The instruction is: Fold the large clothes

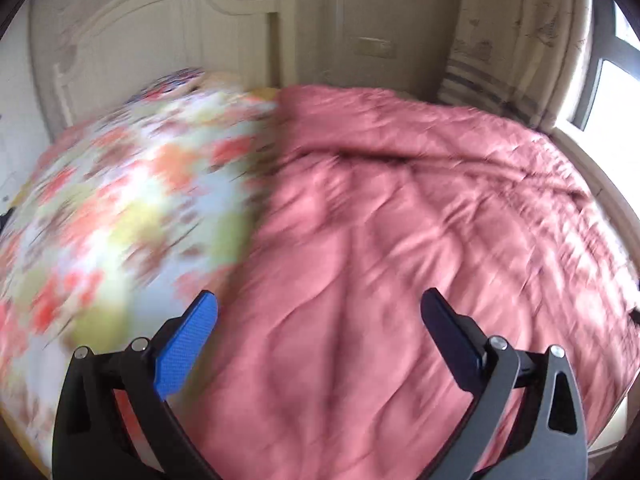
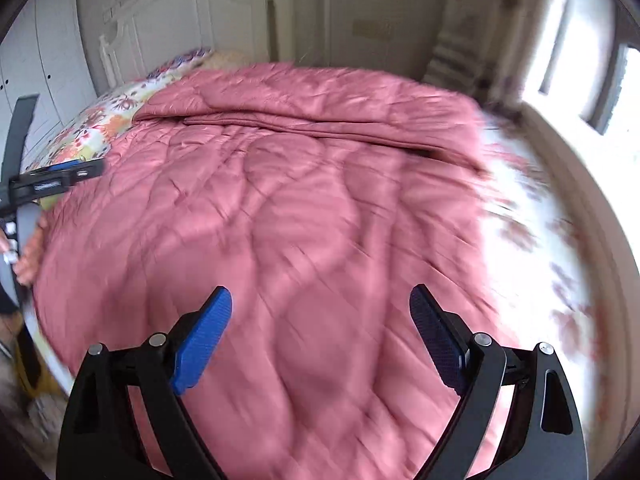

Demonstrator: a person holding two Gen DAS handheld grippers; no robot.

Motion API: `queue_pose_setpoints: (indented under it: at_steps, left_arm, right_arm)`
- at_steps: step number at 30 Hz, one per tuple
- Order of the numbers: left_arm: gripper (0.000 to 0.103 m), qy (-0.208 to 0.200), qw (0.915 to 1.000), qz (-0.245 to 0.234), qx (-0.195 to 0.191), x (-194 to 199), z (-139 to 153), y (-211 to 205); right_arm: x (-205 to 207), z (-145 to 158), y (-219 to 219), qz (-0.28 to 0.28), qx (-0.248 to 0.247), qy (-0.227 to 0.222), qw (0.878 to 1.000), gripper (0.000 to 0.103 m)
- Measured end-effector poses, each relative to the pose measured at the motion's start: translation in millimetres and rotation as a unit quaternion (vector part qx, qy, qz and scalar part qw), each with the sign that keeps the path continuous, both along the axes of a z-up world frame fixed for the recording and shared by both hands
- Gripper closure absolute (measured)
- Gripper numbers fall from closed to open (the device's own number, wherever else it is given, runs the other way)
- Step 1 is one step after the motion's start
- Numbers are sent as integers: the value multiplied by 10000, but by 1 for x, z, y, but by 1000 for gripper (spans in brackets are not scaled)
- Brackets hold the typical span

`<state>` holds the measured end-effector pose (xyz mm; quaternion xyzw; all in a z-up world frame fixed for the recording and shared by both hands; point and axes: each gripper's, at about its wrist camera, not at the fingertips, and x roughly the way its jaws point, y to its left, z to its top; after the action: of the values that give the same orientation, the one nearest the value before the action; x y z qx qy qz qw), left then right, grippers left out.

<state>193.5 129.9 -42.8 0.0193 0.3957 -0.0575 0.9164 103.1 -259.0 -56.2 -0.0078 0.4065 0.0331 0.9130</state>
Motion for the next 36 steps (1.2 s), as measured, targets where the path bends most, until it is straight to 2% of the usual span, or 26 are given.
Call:
queue_pose_setpoints:
  at_steps: [4, 6, 8, 11, 12, 13, 14, 15, 17, 19, 20, 23, 26, 27, 28, 29, 31, 33, 36]
  left_arm:
    - [2, 288, 9991, 180, -257, -29, -20, 40]
    - [2, 360, 9984, 218, -375, -40, -28, 53]
    - [2, 322, 9979, 169, -542, -52, -34, 61]
    - [3, 303, 9980, 69, -546, -63, -37, 62]
    - [8, 295, 9978, 25, -586, -65, -36, 61]
    - [20, 290, 9976, -16, -630, -68, -35, 59]
    - [27, 308, 9969, -157, -707, -72, -33, 54]
    - [35, 357, 9955, -345, -804, -74, -32, 49]
    - [37, 331, 9946, -556, -814, -77, -28, 38]
    - [37, 260, 9965, -541, -575, -76, -30, 33]
    - [37, 293, 9965, -488, -620, -75, -33, 36]
    - [36, 272, 9930, -389, -1084, -74, -32, 51]
    - [39, 350, 9925, -452, -1081, -73, -31, 43]
    - [53, 368, 9919, -547, -1089, -74, -31, 38]
    - [73, 405, 9906, -657, -1129, -74, -32, 34]
    - [79, 509, 9865, -797, -1340, -74, -33, 30]
    - [86, 423, 9840, -769, -1549, -77, -31, 34]
    - [88, 233, 9802, -796, -1798, -86, -24, 43]
    - [88, -2, 9673, -884, -2376, -113, -4, 66]
  right_arm:
    - [-48, -20, -55, -648, 467, 43, 9968, 17]
    - [-68, -31, -77, -848, 913, 70, 9922, 17]
    - [-80, -38, -90, -918, 1327, 44, 9869, 16]
    - [-87, -38, -89, -767, 1395, 22, 9872, 18]
    - [-87, -38, -86, -682, 1407, 28, 9877, 23]
    - [-89, -39, -84, -575, 1474, 22, 9874, 27]
    - [-88, -40, -76, -458, 1571, 13, 9865, 34]
    - [-89, -41, -72, -388, 1606, 5, 9863, 35]
    - [-88, -41, -63, -266, 1687, -16, 9853, 43]
    - [-85, -41, -60, -224, 1802, -38, 9834, 47]
    - [-84, -41, -61, -220, 1825, -40, 9830, 48]
    - [-89, -41, -70, -258, 1970, -33, 9801, 49]
    - [-90, -43, -75, -309, 2060, -124, 9780, 54]
    - [-89, -44, -74, -316, 2057, -154, 9780, 59]
    - [-87, -45, -71, -298, 2092, -162, 9773, 66]
    - [-84, -48, -69, -298, 2181, -188, 9753, 79]
    - [-83, -51, -66, -357, 2293, -284, 9723, 83]
    - [-86, -50, -67, -376, 2439, -323, 9685, 85]
    - [-104, -38, -70, -145, 2567, -396, 9656, 87]
